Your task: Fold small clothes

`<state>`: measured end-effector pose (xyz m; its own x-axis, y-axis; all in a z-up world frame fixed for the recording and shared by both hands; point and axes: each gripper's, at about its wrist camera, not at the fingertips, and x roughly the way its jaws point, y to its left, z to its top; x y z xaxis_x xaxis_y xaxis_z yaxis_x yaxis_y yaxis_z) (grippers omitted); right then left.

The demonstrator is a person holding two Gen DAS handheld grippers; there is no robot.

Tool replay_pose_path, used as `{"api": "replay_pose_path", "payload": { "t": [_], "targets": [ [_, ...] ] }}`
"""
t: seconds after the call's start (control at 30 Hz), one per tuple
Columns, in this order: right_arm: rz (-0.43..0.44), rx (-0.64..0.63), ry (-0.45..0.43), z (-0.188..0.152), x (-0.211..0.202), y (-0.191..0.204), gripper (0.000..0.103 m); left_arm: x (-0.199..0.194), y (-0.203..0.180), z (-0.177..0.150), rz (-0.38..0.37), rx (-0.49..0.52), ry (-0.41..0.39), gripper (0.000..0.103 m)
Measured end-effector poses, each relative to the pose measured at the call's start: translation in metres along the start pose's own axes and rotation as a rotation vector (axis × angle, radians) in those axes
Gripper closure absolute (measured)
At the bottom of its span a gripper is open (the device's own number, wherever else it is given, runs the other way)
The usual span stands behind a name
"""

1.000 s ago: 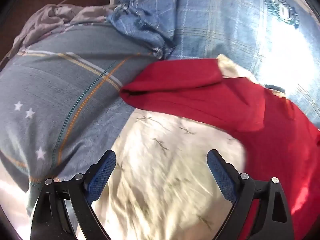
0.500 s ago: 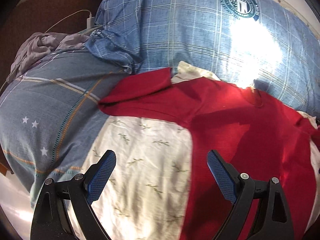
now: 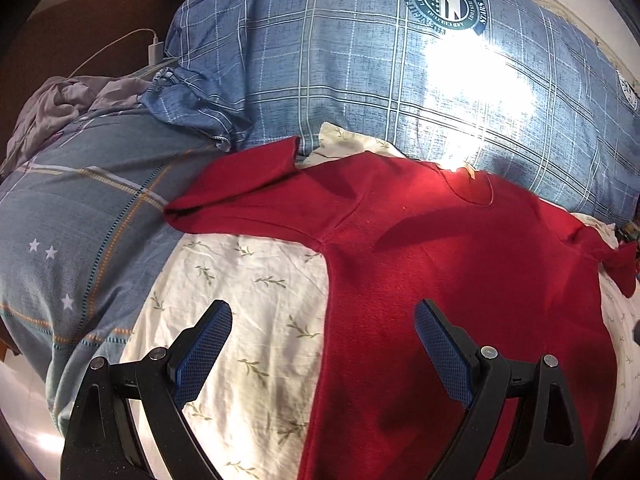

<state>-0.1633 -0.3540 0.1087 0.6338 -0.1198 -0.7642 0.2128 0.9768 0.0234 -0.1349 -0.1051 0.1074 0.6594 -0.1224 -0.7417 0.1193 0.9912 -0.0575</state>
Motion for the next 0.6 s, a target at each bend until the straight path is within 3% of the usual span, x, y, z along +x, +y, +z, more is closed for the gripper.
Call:
{"api": "replay_pose_path", "payload": {
  "t": [0.23, 0.6],
  "targets": [
    [-0.016, -0.042, 0.001, 0.009, 0.023, 0.030, 0.000, 0.006, -0.009, -0.001, -0.003, 0.009, -0.005, 0.011],
    [-0.015, 0.001, -0.017, 0.011, 0.037, 0.035, 0.001, 0.015, -0.020, -0.002, -0.001, 0.032, -0.005, 0.011]
  ]
}}
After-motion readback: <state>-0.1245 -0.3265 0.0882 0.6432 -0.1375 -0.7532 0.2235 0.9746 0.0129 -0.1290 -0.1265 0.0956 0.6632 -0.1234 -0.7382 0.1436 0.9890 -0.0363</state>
